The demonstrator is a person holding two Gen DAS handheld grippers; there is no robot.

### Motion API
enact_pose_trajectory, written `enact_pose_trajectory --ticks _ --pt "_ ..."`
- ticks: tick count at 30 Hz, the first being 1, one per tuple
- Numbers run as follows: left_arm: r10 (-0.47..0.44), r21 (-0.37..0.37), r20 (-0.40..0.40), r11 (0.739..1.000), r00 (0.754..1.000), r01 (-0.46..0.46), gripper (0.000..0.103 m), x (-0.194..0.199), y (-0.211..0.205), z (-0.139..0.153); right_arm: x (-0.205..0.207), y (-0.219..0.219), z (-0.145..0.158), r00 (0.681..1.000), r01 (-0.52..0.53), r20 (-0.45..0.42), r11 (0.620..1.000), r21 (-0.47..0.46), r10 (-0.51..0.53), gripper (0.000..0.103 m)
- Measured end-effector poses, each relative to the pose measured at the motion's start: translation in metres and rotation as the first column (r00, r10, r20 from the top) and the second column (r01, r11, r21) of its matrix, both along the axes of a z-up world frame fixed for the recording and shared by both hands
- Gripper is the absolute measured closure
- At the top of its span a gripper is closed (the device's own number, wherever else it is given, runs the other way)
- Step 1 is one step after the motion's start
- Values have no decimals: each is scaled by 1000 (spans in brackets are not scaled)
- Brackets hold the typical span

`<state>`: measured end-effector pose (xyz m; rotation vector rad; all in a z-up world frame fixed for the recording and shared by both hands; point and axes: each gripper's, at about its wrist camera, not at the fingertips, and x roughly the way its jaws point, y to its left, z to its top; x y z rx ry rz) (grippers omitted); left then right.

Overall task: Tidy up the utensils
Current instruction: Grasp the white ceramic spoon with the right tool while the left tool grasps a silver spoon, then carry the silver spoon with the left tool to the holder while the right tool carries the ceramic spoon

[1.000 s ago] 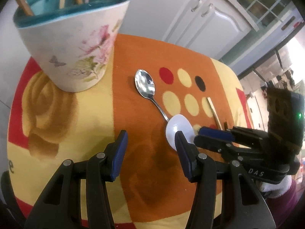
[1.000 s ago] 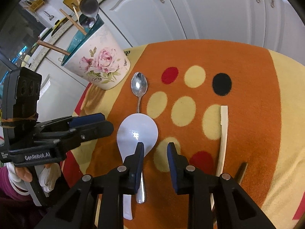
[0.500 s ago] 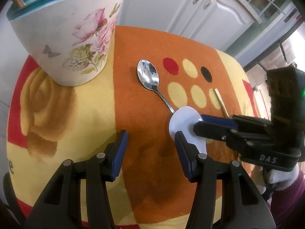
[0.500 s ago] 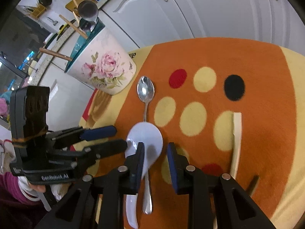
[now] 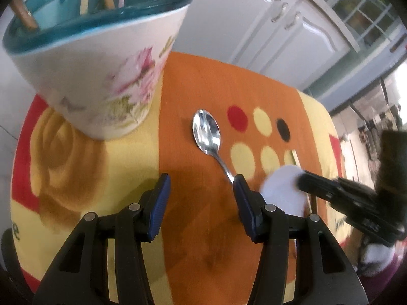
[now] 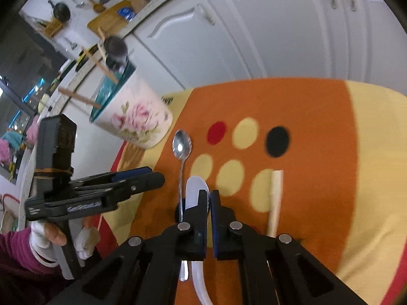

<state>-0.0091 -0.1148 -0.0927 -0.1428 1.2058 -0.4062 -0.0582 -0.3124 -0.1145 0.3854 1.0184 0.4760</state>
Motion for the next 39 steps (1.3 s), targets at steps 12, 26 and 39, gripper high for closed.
enact_pose_trajectory --ticks 12,26,39 --pt "169 32 66 985 983 -172 53 25 -16 -10 -5 -20 9 999 44 27 998 51 -46 101" --pt "70 23 48 997 996 -71 99 17 -27 -12 -10 -30 10 997 69 36 995 75 -72 101" --pt "32 -81 63 996 997 -27 101 -25 18 37 -8 -4 44 993 20 111 999 49 -26 101"
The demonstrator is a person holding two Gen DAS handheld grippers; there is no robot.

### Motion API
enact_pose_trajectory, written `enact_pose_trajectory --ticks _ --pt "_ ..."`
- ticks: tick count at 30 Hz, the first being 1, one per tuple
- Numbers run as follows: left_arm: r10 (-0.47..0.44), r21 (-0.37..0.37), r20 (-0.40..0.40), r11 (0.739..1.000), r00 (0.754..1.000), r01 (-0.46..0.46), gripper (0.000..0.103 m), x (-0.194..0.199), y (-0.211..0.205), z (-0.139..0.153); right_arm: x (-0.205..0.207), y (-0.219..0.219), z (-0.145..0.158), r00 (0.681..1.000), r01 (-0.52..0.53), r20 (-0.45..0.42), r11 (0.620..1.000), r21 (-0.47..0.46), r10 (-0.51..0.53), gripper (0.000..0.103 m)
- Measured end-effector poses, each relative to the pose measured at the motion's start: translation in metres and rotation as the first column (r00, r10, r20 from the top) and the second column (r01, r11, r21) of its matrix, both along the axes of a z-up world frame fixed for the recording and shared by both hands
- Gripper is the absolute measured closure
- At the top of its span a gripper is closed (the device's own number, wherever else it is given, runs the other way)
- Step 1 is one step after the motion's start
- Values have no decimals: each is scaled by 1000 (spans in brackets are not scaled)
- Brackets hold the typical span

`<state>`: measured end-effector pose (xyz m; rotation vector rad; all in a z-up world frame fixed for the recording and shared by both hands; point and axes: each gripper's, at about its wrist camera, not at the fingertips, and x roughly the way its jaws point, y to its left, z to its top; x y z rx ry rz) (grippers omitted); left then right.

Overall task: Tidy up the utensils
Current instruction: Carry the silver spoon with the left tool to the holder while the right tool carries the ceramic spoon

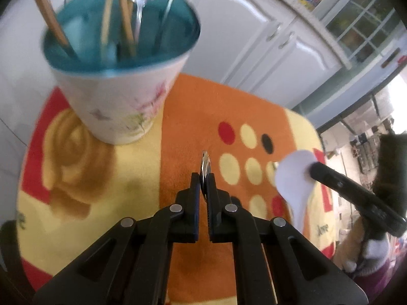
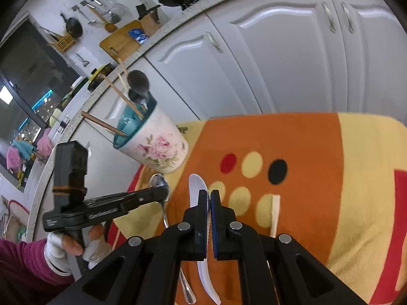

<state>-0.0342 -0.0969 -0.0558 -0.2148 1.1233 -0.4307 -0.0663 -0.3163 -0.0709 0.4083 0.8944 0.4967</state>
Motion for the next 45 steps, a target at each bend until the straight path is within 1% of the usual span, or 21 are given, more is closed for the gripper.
enact_pose_trajectory --ticks 4,9,15,18,22,28,30,32,35,38,40,43,45 --pt "-17 -20 56 1000 998 18 102 -12 12 30 1 11 18 999 -17 41 1000 -13 18 101" --pt "-14 -43 116 999 993 20 101 -24 34 66 4 23 38 995 -42 88 999 -22 43 101" --pt "26 -59 206 998 978 -14 101 -25 71 115 14 45 68 984 -69 159 997 -30 73 101" --pt "62 -40 266 998 962 -53 101 -16 86 138 25 56 84 977 -71 198 997 -21 74 101" --pt "116 -34 344 993 932 -111 101 1 107 168 40 75 104 965 -76 251 997 -27 80 101" --pt "178 -14 425 982 887 -190 101 33 127 195 74 111 129 941 -79 325 995 -55 92 101" --pt "183 4 445 979 876 -206 101 45 131 201 83 118 133 935 -69 344 996 -51 82 101" --pt "190 39 475 971 859 -236 101 57 132 203 93 127 134 929 -56 364 997 -56 73 101" --pt "191 90 500 959 845 -269 101 73 130 200 108 141 127 924 -65 373 996 -57 82 101" --pt "184 121 510 952 840 -282 101 82 127 191 120 152 117 924 -73 371 995 -67 93 101" --pt "175 146 515 947 839 -286 101 86 122 184 127 155 106 929 -74 360 996 -51 87 101" --pt "156 182 514 941 843 -285 101 91 115 172 133 152 92 933 -67 353 997 -24 71 101" --pt "144 200 506 939 850 -278 101 93 111 162 135 150 84 938 -66 340 998 -12 66 101"
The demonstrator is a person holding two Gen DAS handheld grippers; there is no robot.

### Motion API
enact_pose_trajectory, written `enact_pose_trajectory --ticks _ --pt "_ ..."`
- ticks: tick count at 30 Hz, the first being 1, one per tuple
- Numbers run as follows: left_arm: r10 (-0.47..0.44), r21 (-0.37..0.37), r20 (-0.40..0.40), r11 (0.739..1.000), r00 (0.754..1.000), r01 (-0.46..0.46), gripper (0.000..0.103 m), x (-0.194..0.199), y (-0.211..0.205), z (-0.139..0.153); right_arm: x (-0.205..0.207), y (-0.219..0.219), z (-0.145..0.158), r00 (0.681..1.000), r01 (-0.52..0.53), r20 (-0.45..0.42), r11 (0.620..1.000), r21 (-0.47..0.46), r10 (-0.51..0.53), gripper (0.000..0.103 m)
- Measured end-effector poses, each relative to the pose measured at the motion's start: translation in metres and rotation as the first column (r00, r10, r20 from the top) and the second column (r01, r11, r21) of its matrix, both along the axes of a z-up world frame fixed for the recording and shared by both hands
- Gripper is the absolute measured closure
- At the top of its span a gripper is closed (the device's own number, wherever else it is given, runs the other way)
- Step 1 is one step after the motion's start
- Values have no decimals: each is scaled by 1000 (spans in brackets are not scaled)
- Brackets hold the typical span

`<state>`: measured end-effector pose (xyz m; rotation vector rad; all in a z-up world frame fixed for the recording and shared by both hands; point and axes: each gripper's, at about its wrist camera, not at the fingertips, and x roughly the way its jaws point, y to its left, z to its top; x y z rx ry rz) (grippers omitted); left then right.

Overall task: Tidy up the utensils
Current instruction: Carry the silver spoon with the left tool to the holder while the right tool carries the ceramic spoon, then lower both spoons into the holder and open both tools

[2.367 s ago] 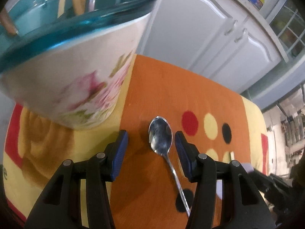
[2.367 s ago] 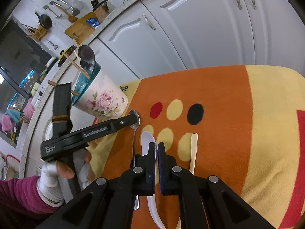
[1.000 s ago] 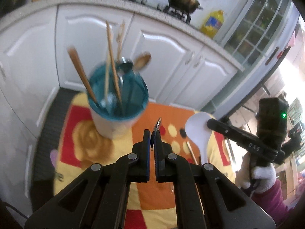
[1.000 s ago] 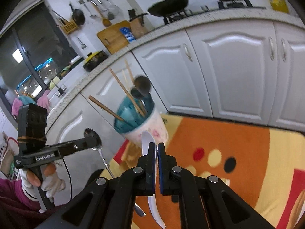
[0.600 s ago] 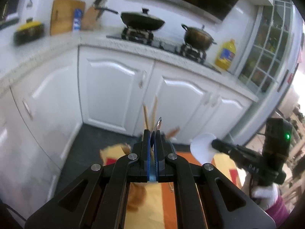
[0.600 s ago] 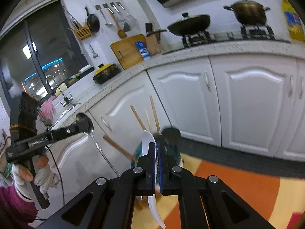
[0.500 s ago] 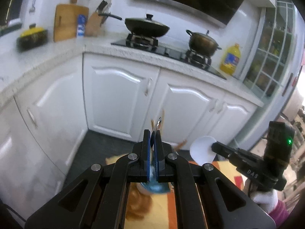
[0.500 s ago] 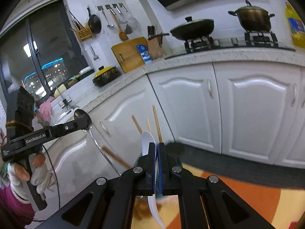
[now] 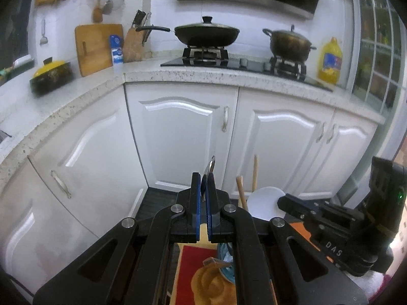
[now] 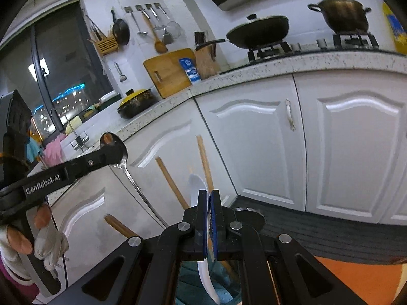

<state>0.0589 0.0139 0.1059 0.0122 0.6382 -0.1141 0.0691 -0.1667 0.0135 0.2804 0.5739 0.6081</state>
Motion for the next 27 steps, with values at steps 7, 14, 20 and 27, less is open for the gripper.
enact_pose_trajectory --ticks 7,14,20,27 --pt "-21 1 -52 1000 998 21 101 0 -10 -20 -6 -11 -11 998 -36 -42 999 8 37 101" --pt "-17 -17 -91 1000 996 16 101 -2 -12 -33 -27 -15 -21 993 -88 -86 996 -29 85 101" --pt "-21 -45 -117 999 993 15 101 -4 -14 -38 -39 -7 -32 982 -139 -145 982 -124 121 99" --pt "-23 -81 -101 997 995 15 72 -15 -11 -31 -50 -25 -30 984 -110 -155 988 -109 92 74"
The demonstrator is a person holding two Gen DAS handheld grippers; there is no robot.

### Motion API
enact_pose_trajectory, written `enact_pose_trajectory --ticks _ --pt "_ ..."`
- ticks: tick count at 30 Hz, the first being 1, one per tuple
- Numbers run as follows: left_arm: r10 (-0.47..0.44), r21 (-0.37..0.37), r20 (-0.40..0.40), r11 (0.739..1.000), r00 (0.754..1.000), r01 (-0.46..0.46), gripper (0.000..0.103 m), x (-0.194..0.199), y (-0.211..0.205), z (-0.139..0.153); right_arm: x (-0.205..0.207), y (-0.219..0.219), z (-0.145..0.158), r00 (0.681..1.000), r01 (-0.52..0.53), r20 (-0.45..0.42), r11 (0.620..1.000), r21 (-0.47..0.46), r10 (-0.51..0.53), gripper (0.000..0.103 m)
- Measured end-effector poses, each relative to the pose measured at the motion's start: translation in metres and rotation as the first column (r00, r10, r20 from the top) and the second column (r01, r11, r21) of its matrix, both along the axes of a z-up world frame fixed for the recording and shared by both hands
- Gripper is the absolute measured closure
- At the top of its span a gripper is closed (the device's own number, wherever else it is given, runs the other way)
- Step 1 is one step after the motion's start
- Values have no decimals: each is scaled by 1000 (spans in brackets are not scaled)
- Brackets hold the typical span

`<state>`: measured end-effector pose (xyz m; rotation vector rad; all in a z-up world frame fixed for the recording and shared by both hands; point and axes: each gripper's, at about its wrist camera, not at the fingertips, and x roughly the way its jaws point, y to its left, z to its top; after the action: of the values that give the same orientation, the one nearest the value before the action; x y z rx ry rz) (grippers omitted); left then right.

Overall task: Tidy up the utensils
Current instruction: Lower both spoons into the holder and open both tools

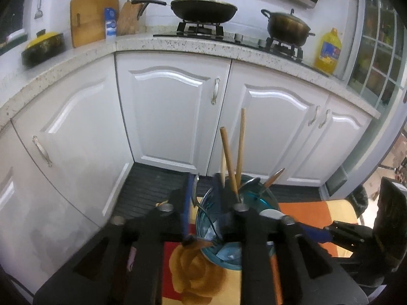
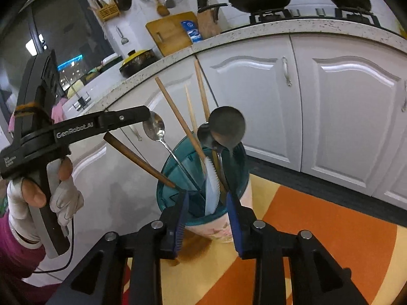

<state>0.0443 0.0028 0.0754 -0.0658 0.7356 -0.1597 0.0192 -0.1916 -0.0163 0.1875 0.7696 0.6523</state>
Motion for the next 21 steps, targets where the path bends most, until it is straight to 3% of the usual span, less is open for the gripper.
enact_pose_trajectory --ticks 1,4,9,21 --pt "-1 -8 6 1000 1000 1 62 -3 1 2 -2 -3 0 1000 7 -1 1000 2 -7 74" --pt "2 -17 10 1000 1000 -2 58 -9 1 7 -7 -11 2 1000 31 -5 999 14 -31 74" --pt "-6 -7 12 1000 1000 6 57 -22 -1 9 -18 -25 10 998 66 -9 996 56 -66 74" --pt "6 46 47 999 999 -8 56 -55 -14 8 -39 -32 24 991 132 22 991 12 -132 73"
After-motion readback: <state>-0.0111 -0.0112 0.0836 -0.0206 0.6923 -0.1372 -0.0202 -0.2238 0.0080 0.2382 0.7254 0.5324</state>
